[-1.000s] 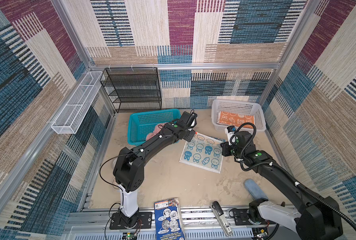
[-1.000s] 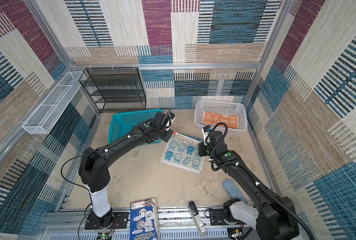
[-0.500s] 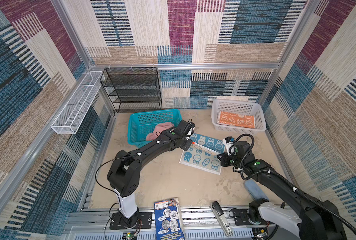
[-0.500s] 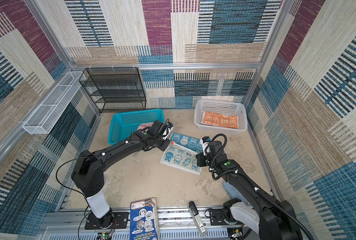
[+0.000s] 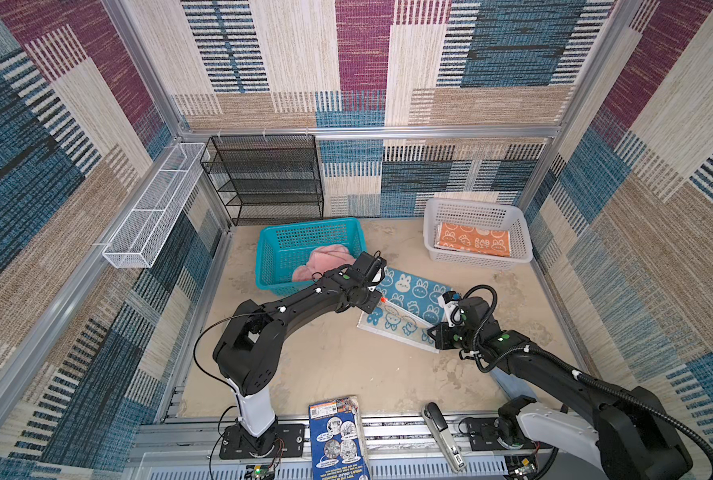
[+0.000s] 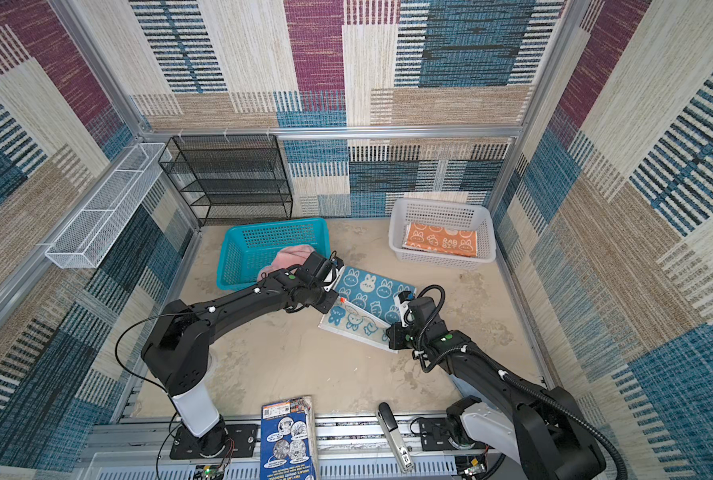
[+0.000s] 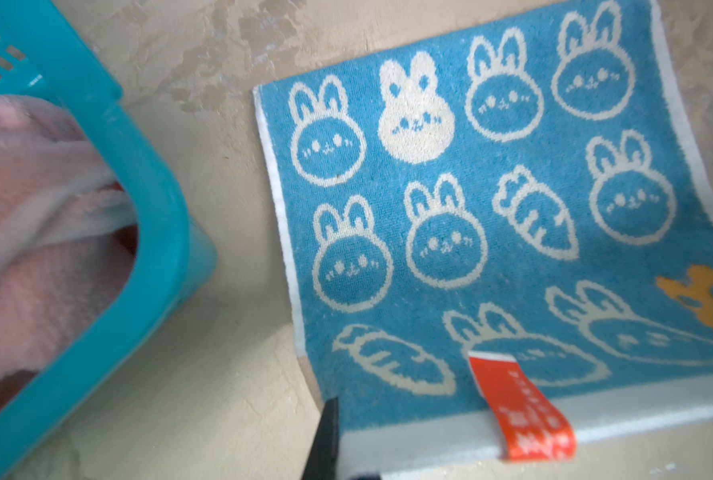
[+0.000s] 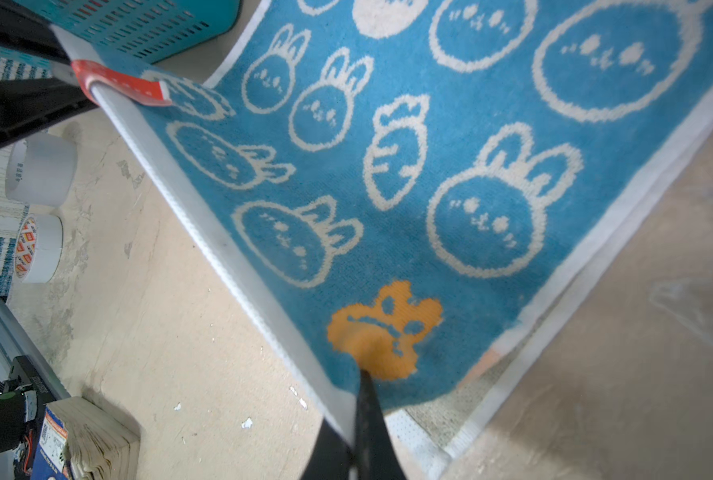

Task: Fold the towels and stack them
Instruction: 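Lower the folded edge onto the towel and open both grippers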

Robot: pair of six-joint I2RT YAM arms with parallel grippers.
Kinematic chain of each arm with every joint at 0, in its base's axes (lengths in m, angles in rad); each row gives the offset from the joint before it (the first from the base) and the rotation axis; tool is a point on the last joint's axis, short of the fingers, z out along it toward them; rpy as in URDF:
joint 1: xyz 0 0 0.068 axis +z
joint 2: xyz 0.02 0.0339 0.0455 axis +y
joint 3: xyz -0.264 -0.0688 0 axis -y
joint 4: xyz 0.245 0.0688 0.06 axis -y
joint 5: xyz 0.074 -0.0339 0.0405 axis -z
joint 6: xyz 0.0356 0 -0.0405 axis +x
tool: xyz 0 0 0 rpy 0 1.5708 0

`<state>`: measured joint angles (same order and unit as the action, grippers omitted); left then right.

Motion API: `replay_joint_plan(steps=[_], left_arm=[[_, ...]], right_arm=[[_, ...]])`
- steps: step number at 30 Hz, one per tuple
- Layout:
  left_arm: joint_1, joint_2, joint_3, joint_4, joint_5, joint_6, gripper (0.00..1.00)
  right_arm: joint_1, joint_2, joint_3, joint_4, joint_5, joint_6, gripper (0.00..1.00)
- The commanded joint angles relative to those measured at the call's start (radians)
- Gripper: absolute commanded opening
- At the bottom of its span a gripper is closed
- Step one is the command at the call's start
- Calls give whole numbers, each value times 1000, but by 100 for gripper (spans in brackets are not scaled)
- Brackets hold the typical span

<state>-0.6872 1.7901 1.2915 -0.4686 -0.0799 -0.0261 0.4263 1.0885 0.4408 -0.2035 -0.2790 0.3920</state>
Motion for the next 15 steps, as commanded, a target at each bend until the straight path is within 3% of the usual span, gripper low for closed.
replay_joint_plan(steps=[1, 7, 10, 12, 15], left_arm=[[2, -21, -40, 38, -70, -16, 0], [-8, -24, -97, 70, -50, -35, 1], [-14, -30, -121, 87, -31, -47, 9], [-17, -42, -143, 99, -17, -60, 19], [-21, -71, -186, 125, 16, -79, 34]], right_arm=[[2, -7, -28, -32, 61, 66, 0], [9, 20, -48, -5, 37, 88, 5], [9, 22, -67, 10, 31, 105, 9], [9, 14, -80, 15, 27, 116, 17], [9, -18, -98, 20, 27, 125, 41]])
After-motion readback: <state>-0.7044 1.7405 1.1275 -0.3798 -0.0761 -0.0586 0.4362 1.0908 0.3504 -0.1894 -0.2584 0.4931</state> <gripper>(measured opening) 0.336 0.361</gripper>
